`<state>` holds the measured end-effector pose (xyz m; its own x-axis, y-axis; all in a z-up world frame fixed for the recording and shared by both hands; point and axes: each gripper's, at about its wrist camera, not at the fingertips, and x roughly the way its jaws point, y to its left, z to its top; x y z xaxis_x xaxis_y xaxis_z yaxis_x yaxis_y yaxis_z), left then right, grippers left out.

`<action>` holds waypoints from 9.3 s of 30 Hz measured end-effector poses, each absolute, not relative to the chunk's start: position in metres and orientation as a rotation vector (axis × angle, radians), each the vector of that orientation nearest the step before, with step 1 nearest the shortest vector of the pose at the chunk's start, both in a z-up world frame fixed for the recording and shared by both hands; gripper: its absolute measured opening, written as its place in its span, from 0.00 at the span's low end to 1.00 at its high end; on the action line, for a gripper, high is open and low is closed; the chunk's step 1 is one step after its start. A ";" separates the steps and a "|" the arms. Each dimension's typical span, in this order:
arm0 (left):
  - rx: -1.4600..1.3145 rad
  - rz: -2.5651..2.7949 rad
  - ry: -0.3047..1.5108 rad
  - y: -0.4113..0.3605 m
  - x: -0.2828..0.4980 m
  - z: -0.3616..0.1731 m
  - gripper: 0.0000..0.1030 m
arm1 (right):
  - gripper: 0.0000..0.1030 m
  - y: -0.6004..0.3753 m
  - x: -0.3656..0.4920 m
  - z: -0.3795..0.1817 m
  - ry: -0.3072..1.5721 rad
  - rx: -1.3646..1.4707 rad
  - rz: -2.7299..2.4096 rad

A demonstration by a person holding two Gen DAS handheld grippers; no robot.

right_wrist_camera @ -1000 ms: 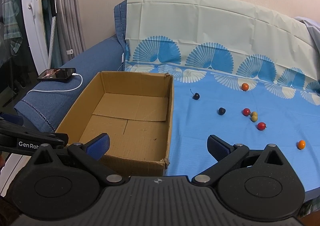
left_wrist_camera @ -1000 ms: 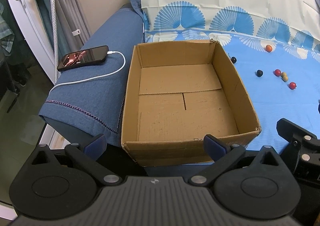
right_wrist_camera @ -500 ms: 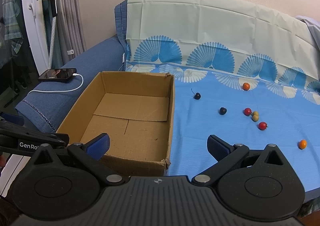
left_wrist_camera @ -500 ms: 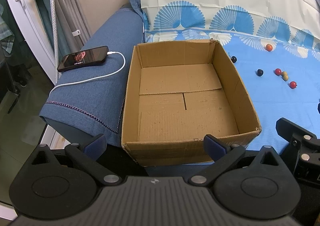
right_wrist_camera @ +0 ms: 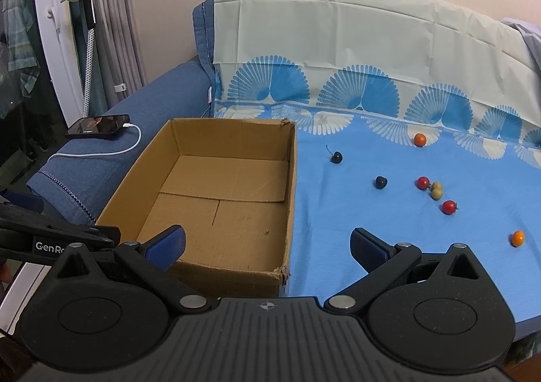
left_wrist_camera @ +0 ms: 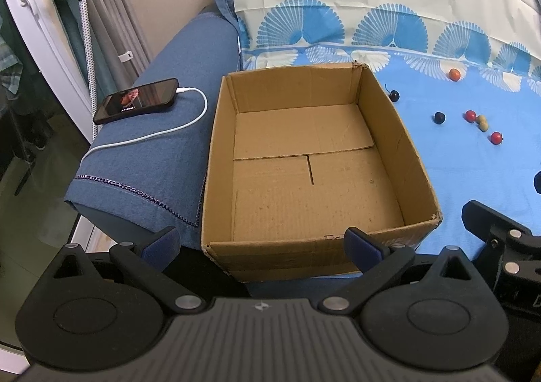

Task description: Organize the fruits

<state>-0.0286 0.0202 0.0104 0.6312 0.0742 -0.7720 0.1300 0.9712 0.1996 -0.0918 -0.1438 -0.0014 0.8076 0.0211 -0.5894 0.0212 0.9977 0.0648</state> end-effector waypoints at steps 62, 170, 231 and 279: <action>0.314 -0.370 1.124 -0.368 0.297 -0.215 0.80 | 0.89 -0.625 0.035 -0.242 0.684 0.389 -0.870; -0.057 -0.179 0.982 0.063 0.042 -0.003 0.28 | 0.36 -0.140 -0.025 -0.031 0.632 0.099 0.166; 0.119 -0.126 1.195 0.039 0.133 -0.131 0.28 | 0.36 -0.126 0.076 -0.125 0.828 -0.011 0.136; 0.105 -0.184 1.057 0.035 0.031 -0.041 0.89 | 0.93 -0.129 -0.037 -0.047 0.673 -0.003 0.091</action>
<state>0.0305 0.0348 -0.0413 0.4779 -0.0998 -0.8727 0.2009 0.9796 -0.0020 -0.0367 -0.1295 -0.0471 0.7784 0.0830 -0.6223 -0.0852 0.9960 0.0262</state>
